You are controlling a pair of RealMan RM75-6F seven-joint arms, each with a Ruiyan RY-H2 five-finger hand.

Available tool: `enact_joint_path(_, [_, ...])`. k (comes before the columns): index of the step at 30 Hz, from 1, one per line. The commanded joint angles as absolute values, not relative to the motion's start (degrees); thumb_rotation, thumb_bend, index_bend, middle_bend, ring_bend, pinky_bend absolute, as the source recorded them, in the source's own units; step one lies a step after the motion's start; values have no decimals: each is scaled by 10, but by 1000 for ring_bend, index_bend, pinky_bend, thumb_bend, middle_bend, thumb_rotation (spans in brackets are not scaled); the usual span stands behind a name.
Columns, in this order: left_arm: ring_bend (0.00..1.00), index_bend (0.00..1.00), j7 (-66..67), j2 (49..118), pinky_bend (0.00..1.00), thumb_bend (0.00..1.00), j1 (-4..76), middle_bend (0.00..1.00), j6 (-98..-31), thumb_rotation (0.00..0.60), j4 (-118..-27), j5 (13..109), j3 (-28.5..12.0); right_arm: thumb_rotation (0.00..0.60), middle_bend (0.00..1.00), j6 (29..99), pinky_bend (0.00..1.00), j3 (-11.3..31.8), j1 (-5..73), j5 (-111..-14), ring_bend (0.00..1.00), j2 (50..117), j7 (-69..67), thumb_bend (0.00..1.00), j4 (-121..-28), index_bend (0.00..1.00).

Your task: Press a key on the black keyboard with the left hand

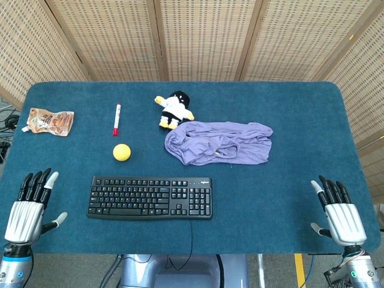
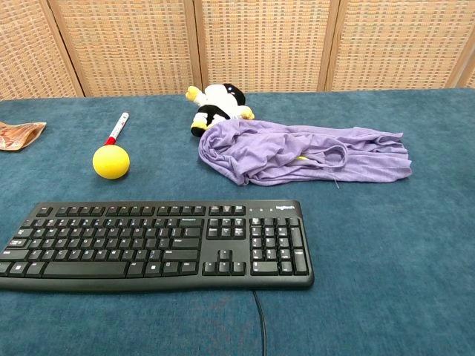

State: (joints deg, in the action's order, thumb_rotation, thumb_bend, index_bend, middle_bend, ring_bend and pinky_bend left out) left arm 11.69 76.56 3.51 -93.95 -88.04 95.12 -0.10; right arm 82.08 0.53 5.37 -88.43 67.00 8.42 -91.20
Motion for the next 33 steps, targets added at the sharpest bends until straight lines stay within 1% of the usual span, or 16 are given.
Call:
enact_joint_path(1, [0,0,121,769,0,187,35,0,-943,600,-879,955,-2,600,0,820,0,6,54,-884,0,670,83,0,-912,0])
enact_joint_path(2, [0,0,122,770,0,199,35,0,-943,600,-879,956,-2,600,0,819,0,5,54,-883,0,669,83,0,-912,0])
enact_joint_path(3, [31,0,124,771,17,226,35,12,-944,600,-879,957,-3,600,0,818,0,6,54,-882,0,669,82,0,-912,0])
enact_joint_path(5, [181,0,136,775,127,281,36,133,-949,600,-879,958,-8,600,0,817,0,6,55,-881,0,669,80,0,-912,0])
enact_joint_path(6, [289,0,139,776,214,318,38,228,-947,600,-879,960,-8,600,0,817,0,6,55,-881,0,669,78,0,-913,0])
enact_joint_path(7, [365,0,139,775,280,356,39,312,-944,600,-881,961,-7,600,0,817,0,6,55,-881,0,669,78,0,-913,0])
enact_joint_path(8, [400,0,138,773,306,385,40,350,-940,600,-883,961,-6,600,0,816,0,6,55,-881,0,669,77,0,-913,0])
enact_joint_path(10, [501,0,143,767,358,494,44,460,-929,600,-891,960,-5,600,0,815,0,7,56,-881,0,668,77,0,-913,0])
enact_joint_path(11, [533,0,150,762,374,536,46,497,-921,600,-896,959,-4,600,0,815,0,7,56,-880,0,668,76,0,-913,0])
enact_joint_path(13, [622,0,162,754,423,688,51,602,-909,600,-908,957,-4,600,0,815,0,7,56,-880,0,669,76,0,-913,0])
enact_joint_path(14, [643,0,168,747,436,736,55,627,-899,600,-921,955,-2,600,0,814,0,7,57,-880,0,669,76,0,-913,0])
enact_joint_path(16, [669,0,170,729,460,850,63,658,-874,600,-951,951,3,600,0,813,0,8,57,-879,0,669,75,0,-913,0])
enact_joint_path(19, [673,0,175,680,467,920,83,662,-815,600,-1017,934,15,600,0,811,0,8,58,-879,0,669,75,0,-913,0])
enact_joint_path(26, [673,0,227,578,469,974,135,663,-672,600,-1154,852,30,600,0,810,0,6,59,-881,0,668,75,0,-913,0])
enact_joint_path(32, [673,0,289,514,475,985,201,663,-546,600,-1225,737,34,600,0,810,0,7,59,-880,0,666,70,0,-914,0])
enact_joint_path(33, [674,0,295,509,475,986,209,663,-535,600,-1231,721,33,600,0,810,0,7,59,-880,0,665,70,0,-914,0])
